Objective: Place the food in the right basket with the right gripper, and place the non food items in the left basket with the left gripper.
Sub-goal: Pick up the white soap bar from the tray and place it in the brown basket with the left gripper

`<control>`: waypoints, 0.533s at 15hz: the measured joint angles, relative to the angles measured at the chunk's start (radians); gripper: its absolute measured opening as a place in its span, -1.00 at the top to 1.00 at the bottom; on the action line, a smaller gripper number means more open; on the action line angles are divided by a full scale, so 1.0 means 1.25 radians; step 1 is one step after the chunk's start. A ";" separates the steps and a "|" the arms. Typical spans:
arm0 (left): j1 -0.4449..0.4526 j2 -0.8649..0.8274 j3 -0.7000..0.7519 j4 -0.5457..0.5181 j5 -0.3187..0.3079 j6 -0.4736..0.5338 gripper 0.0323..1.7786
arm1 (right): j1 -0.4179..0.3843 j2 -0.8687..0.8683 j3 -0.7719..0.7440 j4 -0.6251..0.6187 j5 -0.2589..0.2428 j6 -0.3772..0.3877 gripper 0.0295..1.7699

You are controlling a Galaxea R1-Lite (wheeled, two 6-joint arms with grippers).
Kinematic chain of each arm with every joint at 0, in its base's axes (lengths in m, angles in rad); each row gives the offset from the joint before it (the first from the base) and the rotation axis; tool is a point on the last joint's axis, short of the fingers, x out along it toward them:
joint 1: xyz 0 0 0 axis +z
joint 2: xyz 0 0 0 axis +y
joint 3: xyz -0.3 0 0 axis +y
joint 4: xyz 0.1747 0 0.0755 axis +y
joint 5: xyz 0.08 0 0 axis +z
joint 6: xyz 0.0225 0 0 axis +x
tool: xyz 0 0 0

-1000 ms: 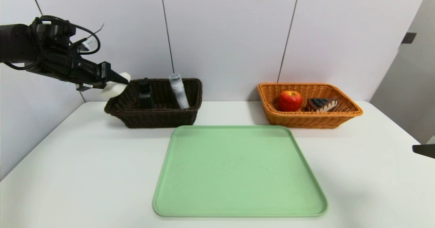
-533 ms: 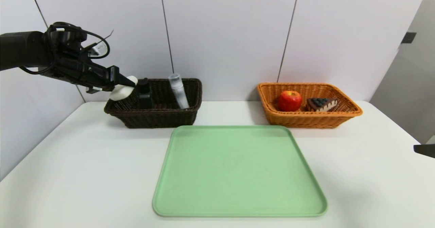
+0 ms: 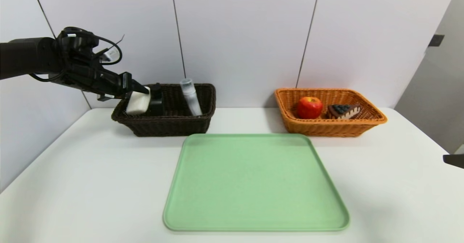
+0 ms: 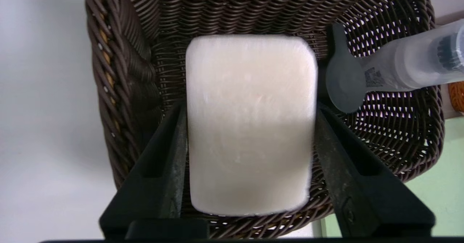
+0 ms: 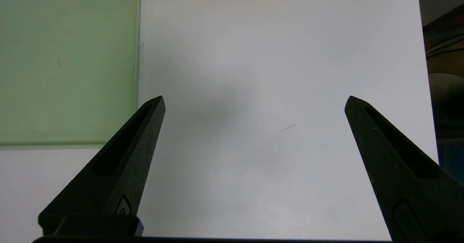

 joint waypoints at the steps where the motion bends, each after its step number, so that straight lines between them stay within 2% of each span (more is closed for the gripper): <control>1: -0.004 0.004 -0.001 -0.006 -0.001 0.000 -0.37 | 0.000 -0.002 0.000 0.002 0.000 0.000 -0.93; 8: -0.010 0.003 -0.004 -0.034 0.001 -0.013 -0.69 | 0.000 -0.014 0.006 0.001 0.000 0.001 -0.93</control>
